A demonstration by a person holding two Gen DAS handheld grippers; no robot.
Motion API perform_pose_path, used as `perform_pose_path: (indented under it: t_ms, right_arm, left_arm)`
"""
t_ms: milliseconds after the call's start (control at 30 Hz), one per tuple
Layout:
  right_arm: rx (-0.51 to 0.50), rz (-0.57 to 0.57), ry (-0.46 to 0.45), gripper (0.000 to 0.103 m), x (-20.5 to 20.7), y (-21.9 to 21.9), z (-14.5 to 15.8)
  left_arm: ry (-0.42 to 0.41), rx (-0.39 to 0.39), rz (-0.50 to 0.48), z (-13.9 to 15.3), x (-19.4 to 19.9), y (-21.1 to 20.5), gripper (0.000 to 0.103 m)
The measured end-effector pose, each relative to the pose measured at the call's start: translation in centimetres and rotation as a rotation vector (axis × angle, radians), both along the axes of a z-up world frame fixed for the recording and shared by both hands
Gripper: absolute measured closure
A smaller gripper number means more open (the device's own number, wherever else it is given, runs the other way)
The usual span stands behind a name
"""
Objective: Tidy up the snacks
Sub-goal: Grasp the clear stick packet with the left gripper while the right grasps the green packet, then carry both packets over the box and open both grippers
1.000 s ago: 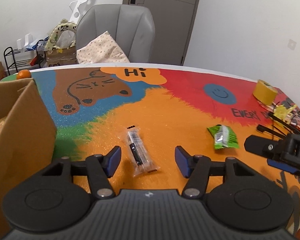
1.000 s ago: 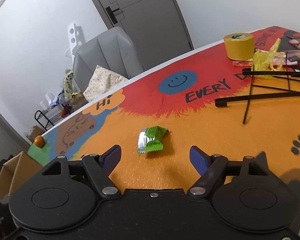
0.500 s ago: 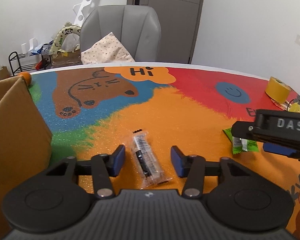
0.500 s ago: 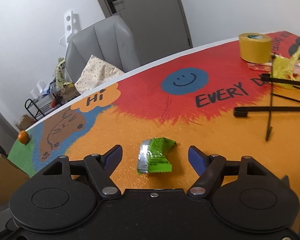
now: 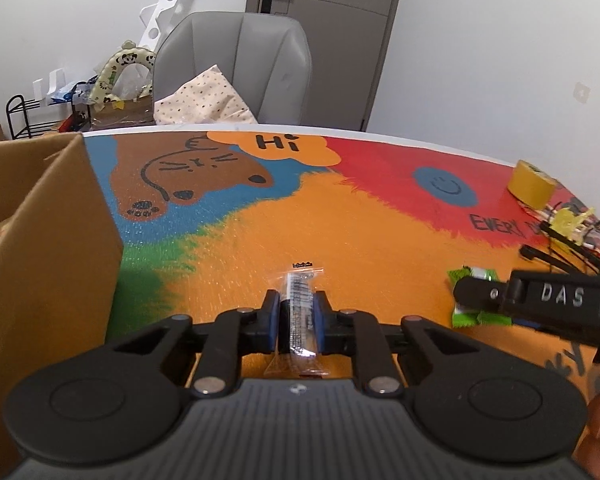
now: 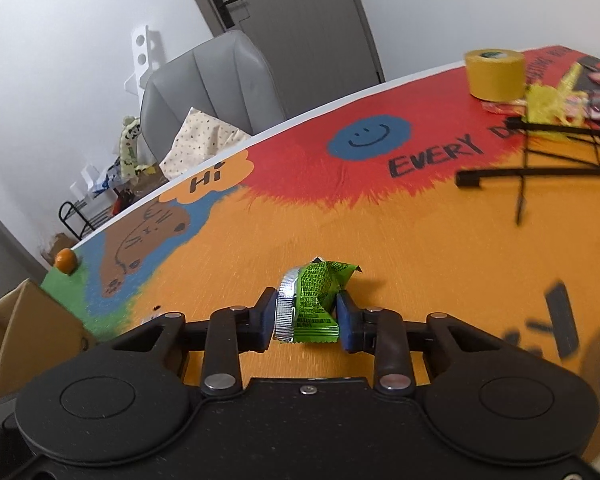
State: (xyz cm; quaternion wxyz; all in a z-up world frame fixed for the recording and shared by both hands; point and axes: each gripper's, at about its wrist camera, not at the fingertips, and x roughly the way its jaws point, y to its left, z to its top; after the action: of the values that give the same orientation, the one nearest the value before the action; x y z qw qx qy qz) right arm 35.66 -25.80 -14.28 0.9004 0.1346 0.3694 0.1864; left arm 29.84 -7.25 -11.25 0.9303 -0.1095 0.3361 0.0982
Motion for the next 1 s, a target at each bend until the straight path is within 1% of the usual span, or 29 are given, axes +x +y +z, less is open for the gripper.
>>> perform_pose_path:
  t_ms: [233, 667, 1000]
  right_arm:
    - [0.069, -0.032, -0.017, 0.073, -3.8, -1.4, 0.6]
    - [0.1, -0.038, -0.078, 0.073, -8.9, -1.1, 2.0]
    - [0.109, -0.027, -0.112, 0.073, -11.0, 0.0, 3.3]
  left_arm:
    - [-0.034, -0.016, -0.031, 1.6, -3.0, -0.3, 0.086]
    - [-0.1, -0.018, -0.064, 4.5, -8.5, 0.3, 0.086]
    - [-0.139, -0.015, -0.088, 6.4, -11.2, 1.4, 0.086]
